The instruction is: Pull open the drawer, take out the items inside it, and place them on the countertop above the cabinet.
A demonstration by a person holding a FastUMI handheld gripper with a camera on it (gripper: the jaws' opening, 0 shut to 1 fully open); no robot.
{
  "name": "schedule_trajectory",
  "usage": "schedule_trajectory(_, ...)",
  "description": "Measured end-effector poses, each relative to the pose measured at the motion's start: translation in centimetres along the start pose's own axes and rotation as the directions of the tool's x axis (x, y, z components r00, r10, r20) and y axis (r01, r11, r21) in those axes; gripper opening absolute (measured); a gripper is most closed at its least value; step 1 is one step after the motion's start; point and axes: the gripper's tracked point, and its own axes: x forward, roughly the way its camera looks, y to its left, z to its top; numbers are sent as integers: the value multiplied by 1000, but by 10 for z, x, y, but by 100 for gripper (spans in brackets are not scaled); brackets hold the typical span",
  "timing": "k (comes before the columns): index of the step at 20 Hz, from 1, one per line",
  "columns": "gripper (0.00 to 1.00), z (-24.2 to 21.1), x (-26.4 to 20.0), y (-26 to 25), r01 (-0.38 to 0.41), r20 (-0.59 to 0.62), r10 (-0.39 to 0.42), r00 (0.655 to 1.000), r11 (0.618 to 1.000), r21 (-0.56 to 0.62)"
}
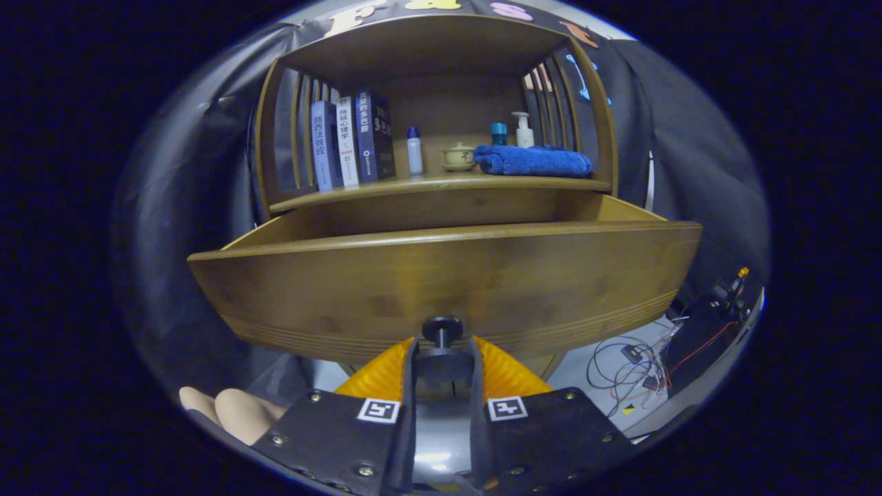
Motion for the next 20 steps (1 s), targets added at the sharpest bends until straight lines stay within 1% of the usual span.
schedule_trajectory(5, 33, -1, -5, 1, -9, -13, 9, 1000, 1000, -6)
schedule_trajectory(7, 33, 0, -5, 0, -4, -4, 4, 1000, 1000, -27)
schedule_trajectory(10, 32, 0, -4, 0, -5, 5, 5, 1000, 1000, -28)
schedule_trajectory(13, 33, 0, -4, 0, -13, 13, 14, 1000, 999, -50)
schedule_trajectory(15, 32, 0, -4, 2, -24, 7, 24, 1000, 999, -41)
schedule_trajectory(18, 40, -1, -7, 2, -43, -11, 42, 999, 998, -48)
schedule_trajectory(20, 42, -1, -11, 1, -48, -14, 47, 999, 997, -54)
